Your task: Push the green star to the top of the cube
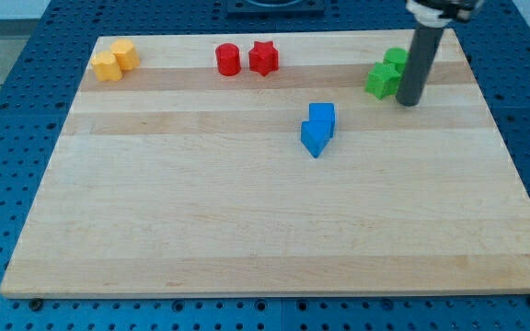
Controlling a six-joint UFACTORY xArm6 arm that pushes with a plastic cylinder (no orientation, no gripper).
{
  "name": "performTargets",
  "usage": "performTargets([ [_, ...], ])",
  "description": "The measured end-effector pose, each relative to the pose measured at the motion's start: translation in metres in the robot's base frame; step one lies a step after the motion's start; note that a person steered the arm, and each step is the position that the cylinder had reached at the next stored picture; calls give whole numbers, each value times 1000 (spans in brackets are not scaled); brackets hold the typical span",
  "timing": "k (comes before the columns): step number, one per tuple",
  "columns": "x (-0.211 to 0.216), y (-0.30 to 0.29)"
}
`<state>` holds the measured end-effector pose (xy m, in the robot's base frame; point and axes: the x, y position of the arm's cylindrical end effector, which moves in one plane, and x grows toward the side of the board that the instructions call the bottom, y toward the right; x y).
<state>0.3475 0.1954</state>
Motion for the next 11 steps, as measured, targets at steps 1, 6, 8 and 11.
performTargets([
  [1, -26, 16],
  [6, -22, -63],
  [8, -11, -75],
  [11, -15, -83],
])
